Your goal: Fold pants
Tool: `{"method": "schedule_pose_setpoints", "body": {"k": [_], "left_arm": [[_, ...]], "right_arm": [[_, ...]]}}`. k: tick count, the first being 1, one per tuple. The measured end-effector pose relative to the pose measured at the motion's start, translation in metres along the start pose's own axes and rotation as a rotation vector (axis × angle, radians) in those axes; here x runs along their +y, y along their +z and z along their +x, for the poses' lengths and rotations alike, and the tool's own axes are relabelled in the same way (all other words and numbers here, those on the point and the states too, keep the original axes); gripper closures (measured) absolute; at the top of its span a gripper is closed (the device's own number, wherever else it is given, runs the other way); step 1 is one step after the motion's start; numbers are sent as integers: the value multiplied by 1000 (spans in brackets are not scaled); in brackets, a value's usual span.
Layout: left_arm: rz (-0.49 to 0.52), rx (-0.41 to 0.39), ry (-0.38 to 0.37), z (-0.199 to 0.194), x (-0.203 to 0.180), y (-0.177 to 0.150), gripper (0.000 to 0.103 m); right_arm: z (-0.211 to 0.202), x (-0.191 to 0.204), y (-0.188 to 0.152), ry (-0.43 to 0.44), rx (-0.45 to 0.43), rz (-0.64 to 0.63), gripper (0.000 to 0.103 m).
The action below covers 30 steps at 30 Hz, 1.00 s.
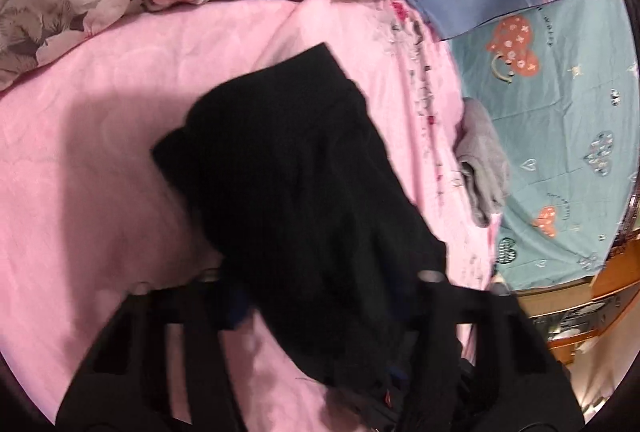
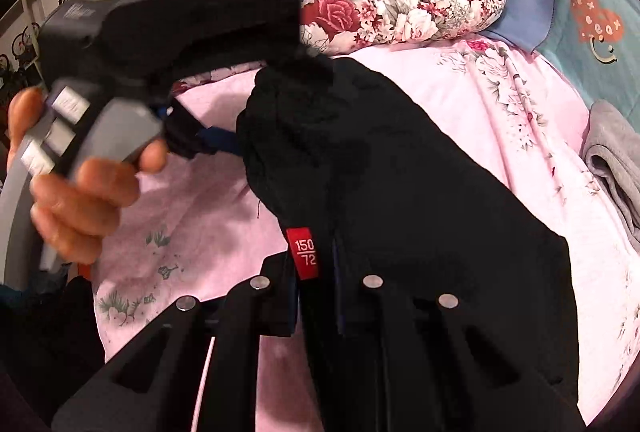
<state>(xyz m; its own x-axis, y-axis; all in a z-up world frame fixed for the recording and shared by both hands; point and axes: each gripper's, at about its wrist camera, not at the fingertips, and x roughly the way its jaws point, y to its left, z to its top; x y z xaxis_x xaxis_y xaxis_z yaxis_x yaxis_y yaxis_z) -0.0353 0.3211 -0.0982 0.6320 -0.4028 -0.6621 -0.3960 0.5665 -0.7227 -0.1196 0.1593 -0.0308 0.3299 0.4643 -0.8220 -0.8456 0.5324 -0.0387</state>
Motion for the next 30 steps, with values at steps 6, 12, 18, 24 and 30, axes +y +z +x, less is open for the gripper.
{"method": "schedule_pose_setpoints", "body": {"k": [6,12,18,24,30], "left_arm": [[-21,16,0,3,14,4,79],[27,-2,40,3,8,3,80],[96,-54,112,-2,-6,-1,85],[237,-153,141,-19,-43,-11,86],[546,-267,144,-39,-125,-50,86]], "right_arm": [[-23,-22,-16,101,-40,173,43],[-101,-128,-102,91,-129,640,43],[-139,-194,-208,121,-189,1043,42],[-113,-189,-223,247,-133,1100,39],[-101,-169,-207,303,-131,996,25]]}}
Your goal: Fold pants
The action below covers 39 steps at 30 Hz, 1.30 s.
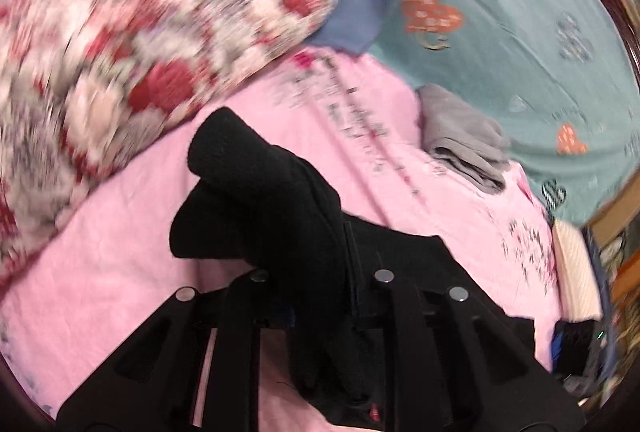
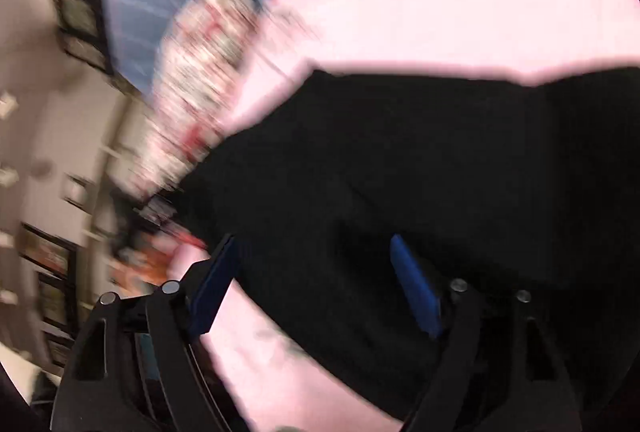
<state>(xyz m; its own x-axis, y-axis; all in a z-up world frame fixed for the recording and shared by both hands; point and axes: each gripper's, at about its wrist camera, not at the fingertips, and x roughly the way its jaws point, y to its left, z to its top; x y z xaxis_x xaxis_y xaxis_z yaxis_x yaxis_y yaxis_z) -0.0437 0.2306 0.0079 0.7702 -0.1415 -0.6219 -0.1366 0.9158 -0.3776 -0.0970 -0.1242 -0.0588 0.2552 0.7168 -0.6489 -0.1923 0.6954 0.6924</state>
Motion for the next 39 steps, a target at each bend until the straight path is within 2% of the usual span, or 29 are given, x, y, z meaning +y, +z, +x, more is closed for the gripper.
{"method": "schedule_pose_setpoints", "body": {"k": [2,4,5,6,9,11,14,16,19,20,21,23,26,29,34,37,39], "left_arm": [[96,-23,-43,-9,-34,0,86],[201,-26,-112,-15,-78,-4,86],[244,-23,-138,-16,-96,-8,86],[300,-16,-171,-16,-121,-14,86],[460,30,-250,-10,-190,-44,86],[554,81,-292,-1,-227,-70,86],[688,192,-313,22,-270,-118,87],[754,263,-300,36,-284,-147,87],[843,312,-274,46,-294,-169,84],[855,324,-279,47,-296,-170,69],[858,336,-301,42,-298,-171,44],[860,325,-372,25,-300,-172,30],[883,311,-444,2,-300,-170,25],[828,308,-440,-4,-289,-157,25],[632,259,-377,-6,-237,-113,23],[487,237,-293,0,-191,-82,19],[411,246,-246,8,-167,-69,19]], "right_arm": [[-7,6,-2,-8,5,-35,25],[-26,3,-1,66,-38,10,25],[-42,0,-1,110,-84,30,25],[-59,-5,-2,120,-134,39,23],[-113,-27,-10,92,-271,70,21],[-141,-48,-21,103,-328,128,21],[-165,-76,-39,127,-385,199,21],[-175,-97,-52,128,-412,246,21],[-183,-122,-69,148,-425,318,21],[-181,-128,-73,149,-428,334,21],[-184,-133,-77,147,-428,344,21],[-186,-140,-82,146,-427,348,21],[-190,-142,-85,159,-427,332,19],[-191,-131,-79,166,-435,303,18],[-191,-84,-54,209,-434,181,17],[-181,-40,-34,251,-401,71,15],[-162,-19,-21,245,-362,35,14]]}}
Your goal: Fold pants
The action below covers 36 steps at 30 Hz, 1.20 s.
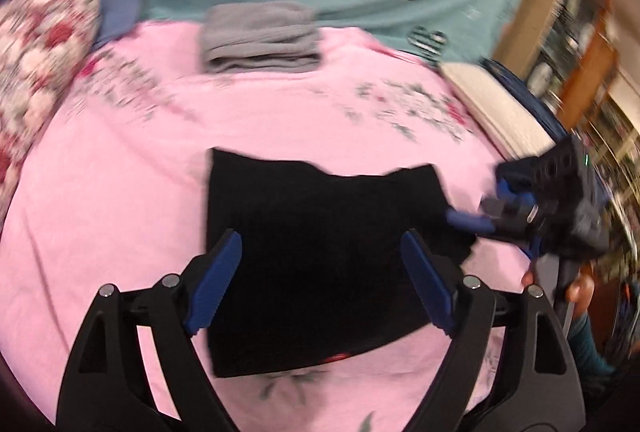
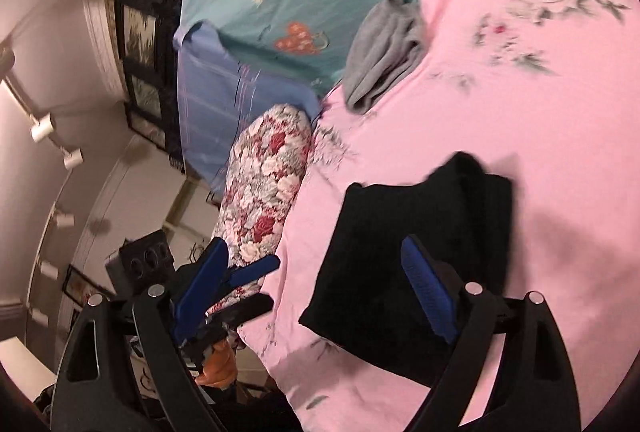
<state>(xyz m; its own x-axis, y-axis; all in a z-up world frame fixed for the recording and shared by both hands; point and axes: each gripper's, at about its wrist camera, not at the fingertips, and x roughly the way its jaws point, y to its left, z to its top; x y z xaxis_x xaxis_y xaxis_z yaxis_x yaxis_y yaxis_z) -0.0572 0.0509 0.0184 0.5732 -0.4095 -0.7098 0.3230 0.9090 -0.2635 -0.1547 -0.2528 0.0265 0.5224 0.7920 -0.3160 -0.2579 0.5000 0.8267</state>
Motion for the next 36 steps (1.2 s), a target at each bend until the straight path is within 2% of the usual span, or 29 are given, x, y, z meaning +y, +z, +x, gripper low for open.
{"method": "schedule_pose_setpoints", "body": {"k": [2,5,6,8,11,13,15,16,18,20,26,33,36], "left_arm": [[-79,29,1,5,30,-1,18],[-172,88,-9,23,64,-4,18],[-199,112,-18,30,74,-6,18],[-247,169,-32,44,88,-11,18],[-298,238,-70,65,98,-20,18],[-300,253,-76,68,100,-25,18],[-294,268,-82,72,100,-27,18],[-289,278,-84,75,100,-28,18],[-281,295,-91,76,96,-28,18],[-274,312,-100,78,93,-29,18],[-265,344,-133,87,86,-35,16],[-255,331,-142,93,79,-31,10],[-248,324,-153,97,75,-30,7]], "right_arm": [[21,0,-2,-36,47,-7,14],[55,-28,-18,-297,196,-42,15],[55,-35,-23,-316,208,-69,19],[40,-35,-24,-304,187,-56,18],[-4,-24,-17,-207,114,4,10],[-27,-23,-17,-286,93,13,7],[-38,-37,-25,-369,133,65,7],[-40,-46,-30,-385,158,112,7],[-41,-65,-45,-395,204,224,7],[-36,-71,-53,-374,233,259,7],[-11,-59,-52,-362,290,215,7],[5,-58,-44,-348,287,223,7],[18,-56,-43,-326,287,210,1]]}}
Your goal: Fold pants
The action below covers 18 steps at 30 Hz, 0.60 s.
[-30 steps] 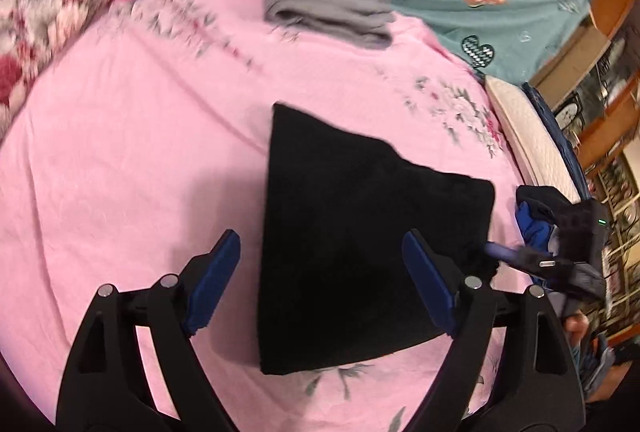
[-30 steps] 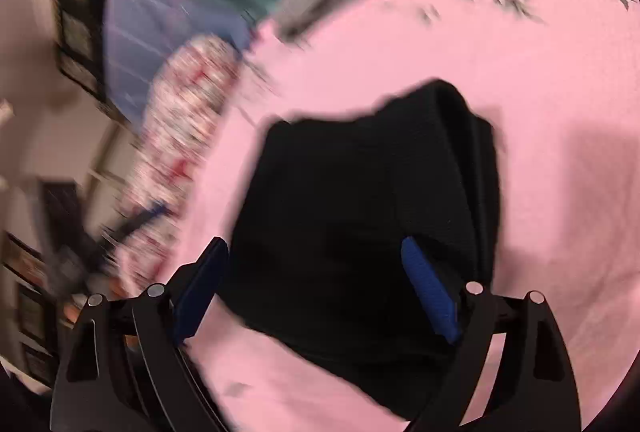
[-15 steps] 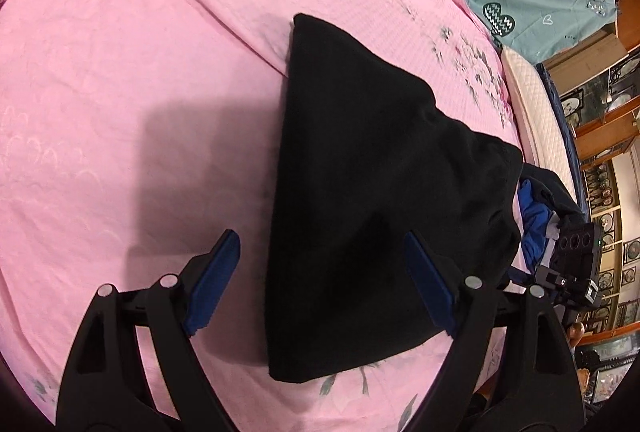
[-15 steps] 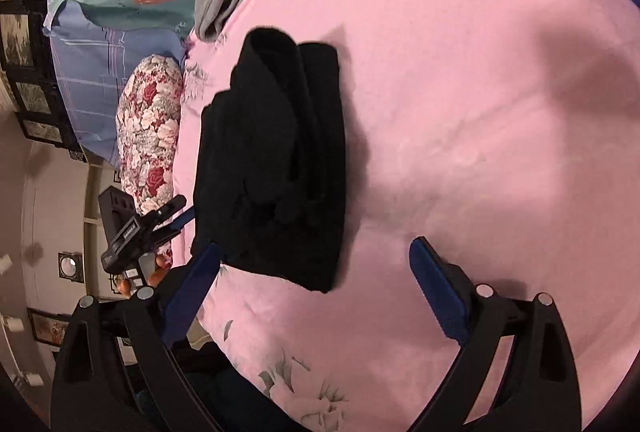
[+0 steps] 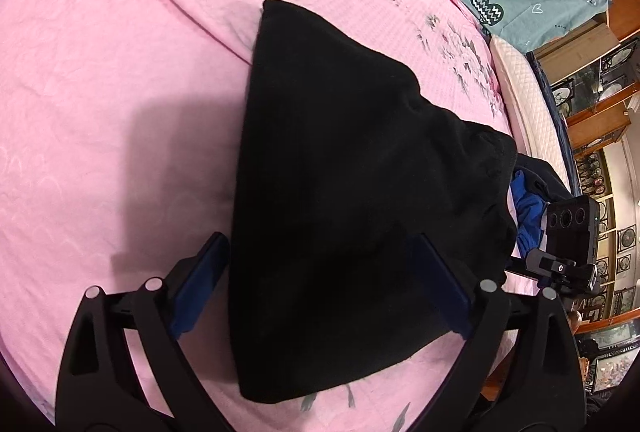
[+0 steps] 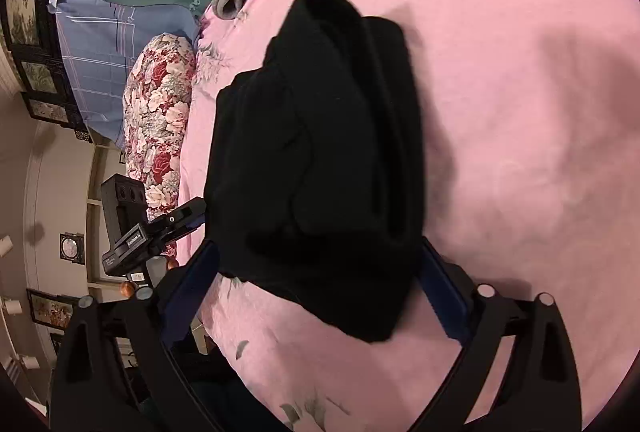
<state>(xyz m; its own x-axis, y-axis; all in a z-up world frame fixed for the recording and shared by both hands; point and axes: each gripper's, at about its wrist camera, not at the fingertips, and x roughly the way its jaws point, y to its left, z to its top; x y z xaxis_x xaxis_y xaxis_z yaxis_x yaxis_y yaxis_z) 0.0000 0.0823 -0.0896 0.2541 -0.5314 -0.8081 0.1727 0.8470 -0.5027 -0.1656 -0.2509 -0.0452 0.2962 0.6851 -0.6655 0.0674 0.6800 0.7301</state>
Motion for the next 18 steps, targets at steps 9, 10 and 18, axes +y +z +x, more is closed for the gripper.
{"method": "schedule_pose_setpoints", "body": {"k": [9,10,18], "left_arm": [[50,-21,25,6,-9,3,5],[61,-21,35,7,-11,3,5],[140,-26,78,10,-19,-1,5]], "right_arm": [[6,4,-1,20,-21,-45,1],[8,6,-1,18,-27,-53,1],[9,9,-3,26,-34,-93,1]]}}
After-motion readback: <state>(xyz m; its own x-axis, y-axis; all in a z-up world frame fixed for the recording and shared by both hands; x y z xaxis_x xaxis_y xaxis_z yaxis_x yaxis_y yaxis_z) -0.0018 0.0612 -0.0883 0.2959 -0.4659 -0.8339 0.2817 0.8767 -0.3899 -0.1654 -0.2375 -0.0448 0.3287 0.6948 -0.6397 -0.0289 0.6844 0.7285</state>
